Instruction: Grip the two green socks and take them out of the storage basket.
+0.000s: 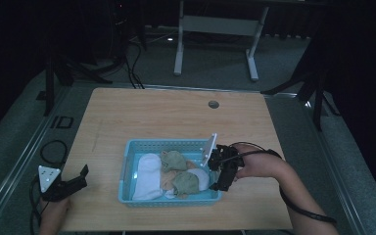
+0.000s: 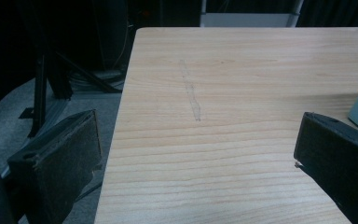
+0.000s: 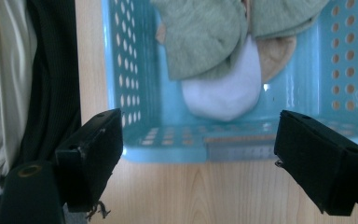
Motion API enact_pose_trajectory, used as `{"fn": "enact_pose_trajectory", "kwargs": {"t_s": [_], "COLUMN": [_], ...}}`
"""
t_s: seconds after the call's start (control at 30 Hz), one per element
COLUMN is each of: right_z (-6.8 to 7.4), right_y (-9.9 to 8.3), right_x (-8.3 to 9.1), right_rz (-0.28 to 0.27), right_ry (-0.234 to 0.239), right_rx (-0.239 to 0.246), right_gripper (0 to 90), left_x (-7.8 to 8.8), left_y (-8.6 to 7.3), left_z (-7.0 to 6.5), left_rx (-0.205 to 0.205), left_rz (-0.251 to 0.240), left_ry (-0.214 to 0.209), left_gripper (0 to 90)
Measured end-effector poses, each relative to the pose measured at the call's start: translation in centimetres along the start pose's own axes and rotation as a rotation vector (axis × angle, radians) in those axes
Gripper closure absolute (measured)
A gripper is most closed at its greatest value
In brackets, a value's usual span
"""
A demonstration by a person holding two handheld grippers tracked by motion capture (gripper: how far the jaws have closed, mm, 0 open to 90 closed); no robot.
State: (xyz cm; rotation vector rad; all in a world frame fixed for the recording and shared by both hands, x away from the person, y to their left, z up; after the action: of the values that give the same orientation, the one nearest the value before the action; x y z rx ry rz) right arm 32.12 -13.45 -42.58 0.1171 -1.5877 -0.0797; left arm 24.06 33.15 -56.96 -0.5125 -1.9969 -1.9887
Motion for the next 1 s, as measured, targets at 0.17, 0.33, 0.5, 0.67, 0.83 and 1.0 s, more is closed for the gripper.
{"fn": "enact_pose_trajectory", "kwargs": {"t_s": [0.17, 0.33, 0.5, 0.67, 0.83, 1.0], "right_z": [-0.5, -0.9, -1.3, -1.9, -2.1, -2.2], "right_y": [1.0, 1.7, 2.3, 3.0, 3.6, 4.0], "right_x": [-0.7, -1.3, -2.2, -3.7, -5.0, -6.3], "right_rz": [0.009, 0.010, 0.016, 0.020, 0.038, 0.064], "right_ry": [0.013, 0.019, 0.017, 0.029, 0.042, 0.055], "right_rx": [0.013, 0.009, 0.020, 0.009, -0.004, 0.006], "right_gripper": [16.6, 16.7, 21.9, 24.5, 29.4, 36.0], "left_x": [0.0, 0.0, 0.0, 0.0, 0.0, 0.0], "left_y": [0.0, 0.0, 0.0, 0.0, 0.0, 0.0], "left_z": [0.0, 0.0, 0.0, 0.0, 0.0, 0.0], "left_rx": [0.001, 0.000, -0.002, -0.004, -0.005, -0.005], "left_rz": [-0.003, -0.003, -0.001, 0.000, 0.000, 0.001], "left_ry": [-0.001, -0.003, -0.004, -0.002, -0.001, -0.003], "left_gripper": [0.3, 0.4, 0.3, 0.3, 0.3, 0.4]}}
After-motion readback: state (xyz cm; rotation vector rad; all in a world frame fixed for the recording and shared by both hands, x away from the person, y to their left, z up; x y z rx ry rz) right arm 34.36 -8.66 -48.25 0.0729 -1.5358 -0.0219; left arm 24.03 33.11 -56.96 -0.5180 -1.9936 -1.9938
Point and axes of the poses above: each handheld gripper's, and its own axes: x roughly backward along the jaws, y roughly out of its top, z roughly to its left, the point moved 1 cm from there along -x, roughly forward along the jaws, and after that the axes turned 7 degrees about z, right-handed, at the moved point
